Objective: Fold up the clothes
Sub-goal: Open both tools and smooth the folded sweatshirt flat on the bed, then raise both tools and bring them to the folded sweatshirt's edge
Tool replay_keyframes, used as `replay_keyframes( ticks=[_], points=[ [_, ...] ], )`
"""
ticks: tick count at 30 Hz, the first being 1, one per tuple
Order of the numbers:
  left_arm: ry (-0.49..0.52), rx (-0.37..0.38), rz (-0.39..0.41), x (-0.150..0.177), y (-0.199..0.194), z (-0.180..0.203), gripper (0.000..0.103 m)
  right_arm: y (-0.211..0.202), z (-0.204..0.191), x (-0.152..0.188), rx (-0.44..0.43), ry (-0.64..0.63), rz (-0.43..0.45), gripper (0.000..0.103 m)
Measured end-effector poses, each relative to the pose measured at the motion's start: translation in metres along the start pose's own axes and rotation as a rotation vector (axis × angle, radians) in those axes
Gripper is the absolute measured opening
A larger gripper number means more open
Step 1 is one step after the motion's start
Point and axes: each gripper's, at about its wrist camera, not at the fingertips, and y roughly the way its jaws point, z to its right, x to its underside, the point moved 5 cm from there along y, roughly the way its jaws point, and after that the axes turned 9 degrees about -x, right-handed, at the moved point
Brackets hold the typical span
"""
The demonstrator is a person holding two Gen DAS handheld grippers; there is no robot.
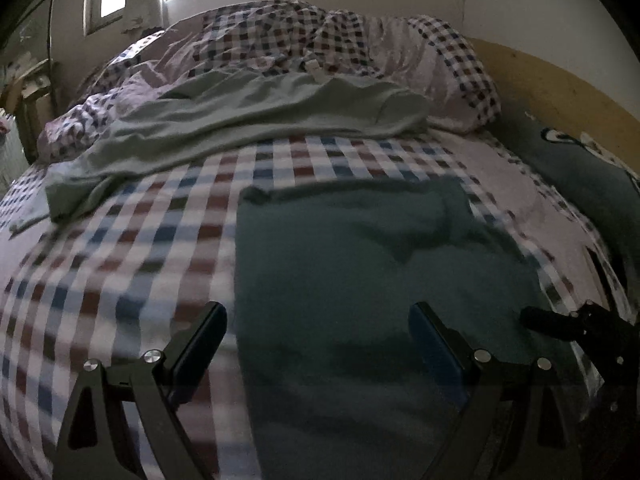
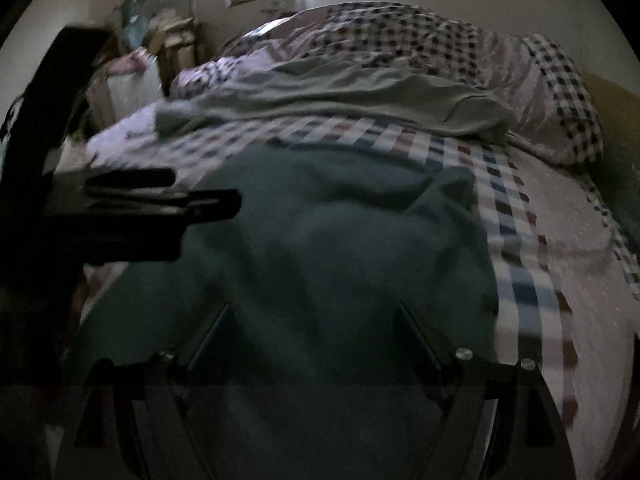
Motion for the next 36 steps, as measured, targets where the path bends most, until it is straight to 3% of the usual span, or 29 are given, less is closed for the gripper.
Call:
replay_keyframes(
  ticks=[5, 9, 13, 20, 27, 32, 36],
  points=[
    [0.039, -0.009, -0.055, 0.043, -0.008, 0.010, 0.094, -0.013, -0.011, 0.033, 0.013, 0.015, -0.046, 0.085],
    [0.061, -0.024, -0.036, 0.059, -0.020, 0.012, 0.094, -0.025, -0.005, 0.048, 0.019, 0.082, -0.043, 0.085],
    [0.008, 0.005, -0.059, 0.079, -0.032, 0.002, 0.095, -0.035, -0.005, 0.062, 0.053, 0.103, -0.069, 0.085],
    [0.008, 0.014, -0.071, 0.105, -0.056, -0.013, 0.095, -0.050, -0.032, 0.071, 0.083, 0.063, -0.091, 0.085],
    [-0.013, 0.059, -0.126, 0.120, -0.068, -0.028, 0.095, -0.089, -0.049, 0.048, 0.117, 0.077, 0.100, 0.086],
    [0.011, 0.122, -0.175, 0.133, -0.076, -0.032, 0.095, -0.097, -0.037, 0.037, 0.174, 0.140, 0.156, 0.088],
    [-0.015, 0.207, -0.273, 0.151, -0.077, -0.036, 0.095, -0.095, -0.027, 0.032, 0.182, 0.197, 0.166, 0.088]
  ],
)
